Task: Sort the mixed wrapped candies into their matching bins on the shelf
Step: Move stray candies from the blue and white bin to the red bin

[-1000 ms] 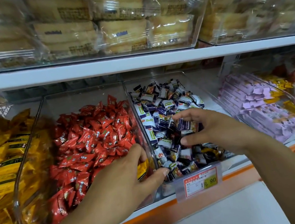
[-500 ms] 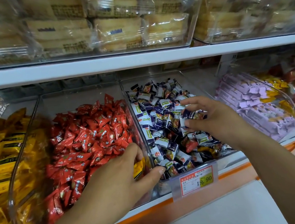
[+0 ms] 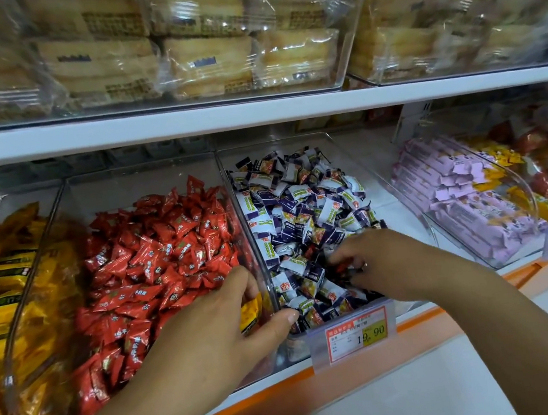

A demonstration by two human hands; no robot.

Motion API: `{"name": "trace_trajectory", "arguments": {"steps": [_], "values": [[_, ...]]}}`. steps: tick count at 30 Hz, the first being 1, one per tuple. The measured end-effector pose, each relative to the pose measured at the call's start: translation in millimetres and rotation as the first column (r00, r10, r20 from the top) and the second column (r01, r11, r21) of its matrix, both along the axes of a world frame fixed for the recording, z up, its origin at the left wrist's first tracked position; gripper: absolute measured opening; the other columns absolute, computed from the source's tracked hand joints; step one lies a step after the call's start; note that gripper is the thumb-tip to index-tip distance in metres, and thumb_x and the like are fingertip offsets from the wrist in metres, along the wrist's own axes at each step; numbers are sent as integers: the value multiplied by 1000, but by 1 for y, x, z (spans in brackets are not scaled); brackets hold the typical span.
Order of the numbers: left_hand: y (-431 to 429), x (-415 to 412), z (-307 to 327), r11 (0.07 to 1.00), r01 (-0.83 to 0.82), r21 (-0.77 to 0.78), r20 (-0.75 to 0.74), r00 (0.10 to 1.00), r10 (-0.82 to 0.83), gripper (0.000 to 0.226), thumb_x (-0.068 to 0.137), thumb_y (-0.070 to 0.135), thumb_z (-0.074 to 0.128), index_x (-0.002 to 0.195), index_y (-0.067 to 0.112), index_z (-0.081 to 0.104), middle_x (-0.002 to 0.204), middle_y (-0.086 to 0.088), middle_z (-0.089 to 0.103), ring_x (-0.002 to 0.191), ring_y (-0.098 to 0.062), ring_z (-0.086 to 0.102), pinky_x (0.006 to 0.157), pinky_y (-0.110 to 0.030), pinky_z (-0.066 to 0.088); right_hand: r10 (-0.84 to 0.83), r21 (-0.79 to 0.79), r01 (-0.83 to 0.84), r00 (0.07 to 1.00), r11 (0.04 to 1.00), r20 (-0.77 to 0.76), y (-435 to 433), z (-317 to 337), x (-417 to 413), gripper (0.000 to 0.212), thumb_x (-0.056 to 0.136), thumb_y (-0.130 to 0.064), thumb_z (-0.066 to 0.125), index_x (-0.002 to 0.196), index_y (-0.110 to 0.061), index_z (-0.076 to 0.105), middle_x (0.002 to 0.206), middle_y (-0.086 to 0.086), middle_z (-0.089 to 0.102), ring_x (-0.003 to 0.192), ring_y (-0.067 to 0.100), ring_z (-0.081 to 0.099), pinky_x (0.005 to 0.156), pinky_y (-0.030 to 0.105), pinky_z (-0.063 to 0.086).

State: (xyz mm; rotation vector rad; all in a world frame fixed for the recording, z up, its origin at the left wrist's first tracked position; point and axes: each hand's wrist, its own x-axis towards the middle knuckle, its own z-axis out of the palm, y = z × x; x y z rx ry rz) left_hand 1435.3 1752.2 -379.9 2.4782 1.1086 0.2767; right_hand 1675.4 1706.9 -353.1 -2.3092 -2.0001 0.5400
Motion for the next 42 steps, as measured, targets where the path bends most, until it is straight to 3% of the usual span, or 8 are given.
{"name": "trace_trajectory", "arguments": {"steps": [6, 11, 16, 22, 27, 32, 39, 42], "values": [[-1, -1, 0, 1000, -1, 6, 5, 1000, 1, 53, 66, 85, 27, 91, 38, 30, 66, -2, 44, 57, -14, 42, 53, -27, 31, -52, 128, 64, 994, 990, -95, 8, -4, 2, 16, 94, -18, 59, 95, -30, 69, 84, -24, 56, 75, -3, 55, 61, 5, 39], [-1, 0, 2, 1000, -8, -10, 0, 1000, 8, 57, 62, 86, 25, 91, 37, 31, 67, -1, 45, 60, -13, 43, 54, -27, 32, -55, 298, 113, 979, 948, -196, 10, -4, -8, 28, 98, -13, 50, 109, -30, 69, 93, -22, 49, 79, 17, 62, 66, 19, 45], [-1, 0, 1, 1000, 2, 7, -11, 1000, -2, 58, 62, 85, 22, 91, 37, 31, 66, -1, 43, 61, -11, 42, 53, -27, 30, -84, 111, 87, 996, 990, -28, 21, -10, -14, 42, 102, -17, 39, 143, -26, 43, 143, 5, 39, 82, 11, 54, 66, 22, 42], [-4, -1, 3, 1000, 4, -2, -28, 1000, -5, 58, 63, 84, 22, 93, 36, 32, 65, 1, 41, 58, -12, 38, 53, -26, 29, -54, 52, 49, 994, 997, 91, 31, -18, -19, 35, 101, -26, 44, 135, -19, 46, 134, 8, 42, 106, 24, 55, 79, 27, 41], [-4, 0, 4, 1000, 7, 8, -39, 999, -6, 56, 65, 83, 23, 94, 36, 31, 64, 0, 40, 57, -13, 38, 53, -26, 29, -57, 103, 49, 995, 994, 85, 31, -22, -19, 27, 97, -24, 54, 124, -23, 55, 124, 6, 54, 100, 20, 55, 74, 25, 40], [-4, -1, 5, 1000, 3, -8, -38, 999, -3, 58, 63, 84, 21, 95, 36, 31, 69, -2, 45, 63, -16, 45, 56, -30, 35, -120, 232, 163, 975, 959, -189, 24, -19, -11, 12, 91, -18, 62, 82, -27, 61, 69, -10, 58, 56, 3, 50, 47, 13, 35], [-1, -1, 1, 1000, -5, -10, -8, 1000, 5, 55, 67, 84, 26, 92, 35, 31, 66, 0, 42, 58, -13, 40, 54, -29, 31, -202, 296, 376, 851, 878, -484, 12, 5, 1, 4, 84, -27, 73, 81, -26, 71, 82, 1, 69, 74, 10, 63, 59, 12, 44], [-1, -1, 0, 1000, -9, -7, 10, 1000, 9, 51, 72, 82, 32, 91, 35, 32, 65, 0, 42, 58, -13, 41, 53, -29, 30, -214, 242, 406, 799, 881, -561, 11, 12, -2, 9, 82, -27, 75, 82, -19, 70, 75, -2, 70, 51, 9, 57, 49, 13, 44]]}}
